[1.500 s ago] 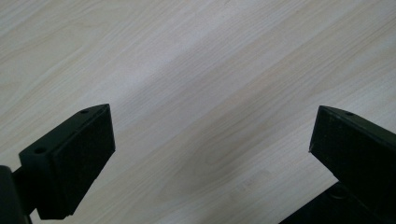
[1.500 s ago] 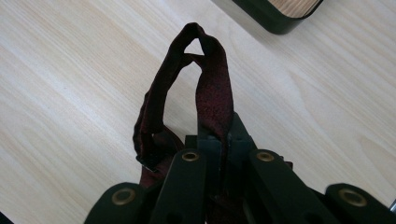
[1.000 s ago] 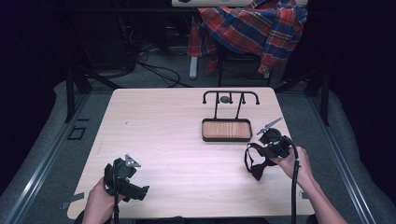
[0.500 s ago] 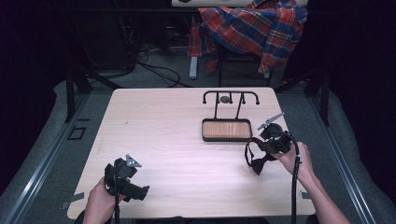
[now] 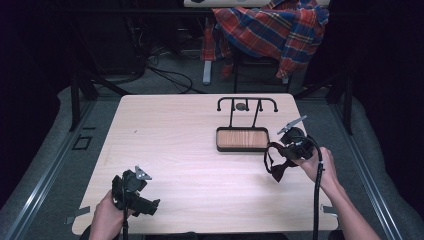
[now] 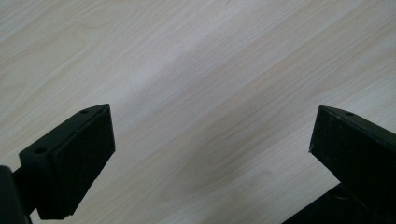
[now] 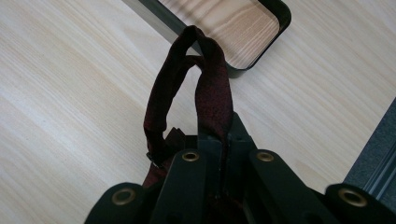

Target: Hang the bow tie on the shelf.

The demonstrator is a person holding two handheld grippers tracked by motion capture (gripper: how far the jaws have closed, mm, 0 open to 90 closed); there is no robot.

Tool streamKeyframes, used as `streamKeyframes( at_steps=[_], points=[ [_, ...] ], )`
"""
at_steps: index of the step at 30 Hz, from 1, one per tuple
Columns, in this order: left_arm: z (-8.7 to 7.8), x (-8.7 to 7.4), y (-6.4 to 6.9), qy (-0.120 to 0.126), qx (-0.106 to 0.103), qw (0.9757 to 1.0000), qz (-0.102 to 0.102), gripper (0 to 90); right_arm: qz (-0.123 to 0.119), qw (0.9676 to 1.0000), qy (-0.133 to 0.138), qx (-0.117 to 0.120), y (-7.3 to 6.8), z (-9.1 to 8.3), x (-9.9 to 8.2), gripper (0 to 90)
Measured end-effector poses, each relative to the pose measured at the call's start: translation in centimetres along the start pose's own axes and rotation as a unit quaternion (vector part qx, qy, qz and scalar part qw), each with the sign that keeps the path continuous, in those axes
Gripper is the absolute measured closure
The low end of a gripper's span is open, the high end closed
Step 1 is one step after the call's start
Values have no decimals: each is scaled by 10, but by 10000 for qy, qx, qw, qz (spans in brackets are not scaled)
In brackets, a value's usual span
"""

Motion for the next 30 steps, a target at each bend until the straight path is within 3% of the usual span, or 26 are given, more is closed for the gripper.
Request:
streamKeyframes(
  at_steps=[5,30],
  points=[
    [0,0,0,-2,4,10000,10,1,7,10000,-28,-57,3,0,2,889],
    [0,0,0,6,2,10000,6,1,240,9983,489,-224,28,-23,29,890]
  ],
)
Point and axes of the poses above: each handheld gripper's, and its own axes: z roughly forward along the jaws, x roughly out of its top, y roughly to its right, the point moved 4 cm from there along z, roughly forward along the jaws, and after that the axes turned 3 degrees about -z, right-handed, at the moved point
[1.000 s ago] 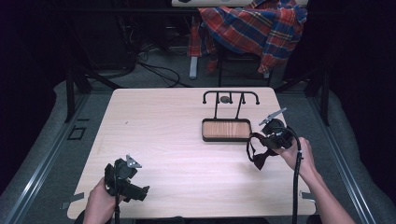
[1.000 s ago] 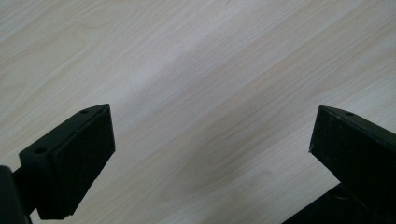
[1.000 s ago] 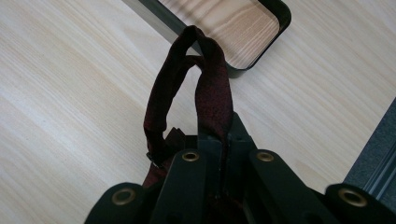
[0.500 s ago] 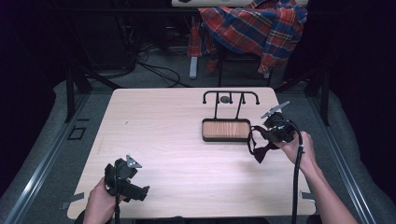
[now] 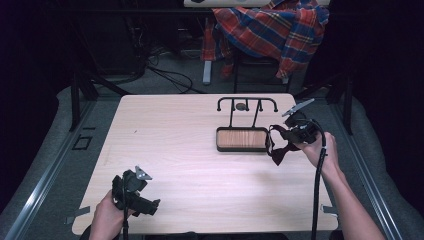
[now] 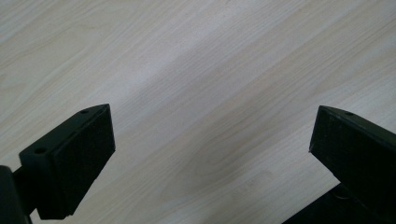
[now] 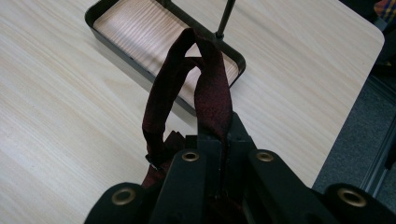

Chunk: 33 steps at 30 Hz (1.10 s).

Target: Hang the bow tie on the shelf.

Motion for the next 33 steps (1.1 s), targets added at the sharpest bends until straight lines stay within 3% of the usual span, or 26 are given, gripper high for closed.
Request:
streamKeyframes(
  at_steps=[25,33],
  points=[
    [0,0,0,-24,-7,10000,-3,1,87,9991,409,-114,19,-15,31,890],
    [0,0,0,-14,-7,10000,-7,1,156,9986,479,-178,25,-11,41,890]
  ],
)
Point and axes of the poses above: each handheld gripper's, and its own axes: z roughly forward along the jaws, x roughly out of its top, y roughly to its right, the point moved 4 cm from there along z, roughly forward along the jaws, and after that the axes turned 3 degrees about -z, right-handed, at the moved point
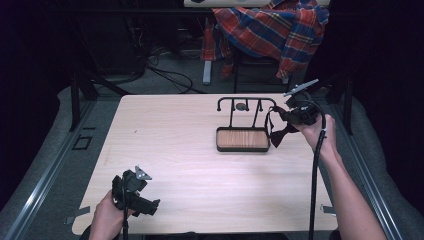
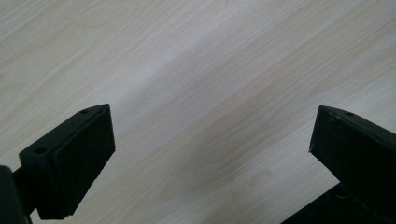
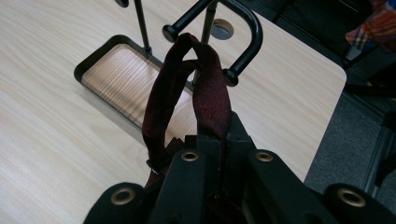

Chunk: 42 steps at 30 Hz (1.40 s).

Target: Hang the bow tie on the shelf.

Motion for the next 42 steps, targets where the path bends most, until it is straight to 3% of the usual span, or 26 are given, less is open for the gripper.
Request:
streamKeyframes(
  at_steps=[10,20,42],
  points=[
    [0,0,0,-4,-15,10000,-1,1,197,9995,43,-261,14,14,4,889],
    [0,0,0,-7,-13,10000,7,1,421,9985,-2,-341,24,31,3,889],
    [-1,0,0,3,1,10000,20,1,794,9966,-63,-216,34,59,-6,882]
  ],
)
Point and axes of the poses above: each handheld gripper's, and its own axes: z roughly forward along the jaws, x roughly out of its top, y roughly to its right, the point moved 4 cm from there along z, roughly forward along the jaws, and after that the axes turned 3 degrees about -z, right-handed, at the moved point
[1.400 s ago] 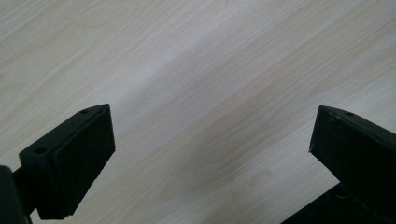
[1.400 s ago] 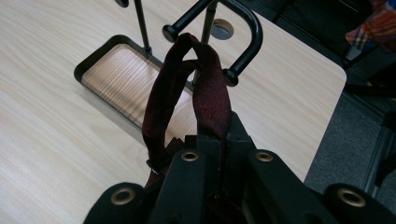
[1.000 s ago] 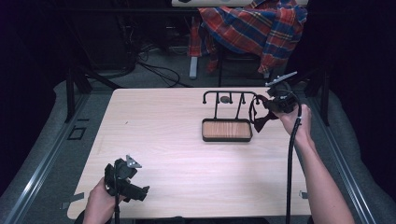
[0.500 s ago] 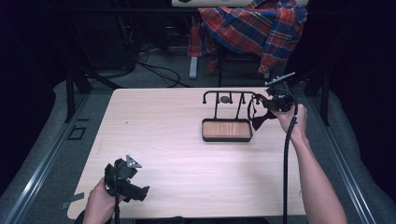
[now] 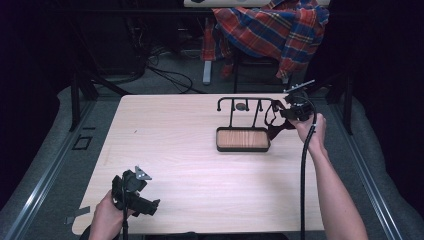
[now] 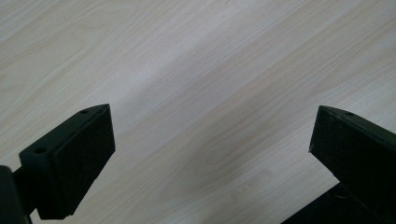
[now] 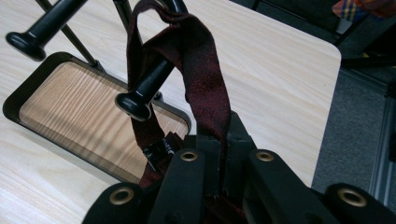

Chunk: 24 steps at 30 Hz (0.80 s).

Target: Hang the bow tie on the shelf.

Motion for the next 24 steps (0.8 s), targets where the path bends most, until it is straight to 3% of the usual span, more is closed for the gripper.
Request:
streamKeyframes(
  at_steps=[11,24],
  points=[
    [0,0,0,-3,6,10000,11,2,87,9996,-129,223,-2,15,-12,866],
    [1,0,1,-12,15,10000,34,4,97,9989,-171,434,-7,21,-16,765]
  ],
)
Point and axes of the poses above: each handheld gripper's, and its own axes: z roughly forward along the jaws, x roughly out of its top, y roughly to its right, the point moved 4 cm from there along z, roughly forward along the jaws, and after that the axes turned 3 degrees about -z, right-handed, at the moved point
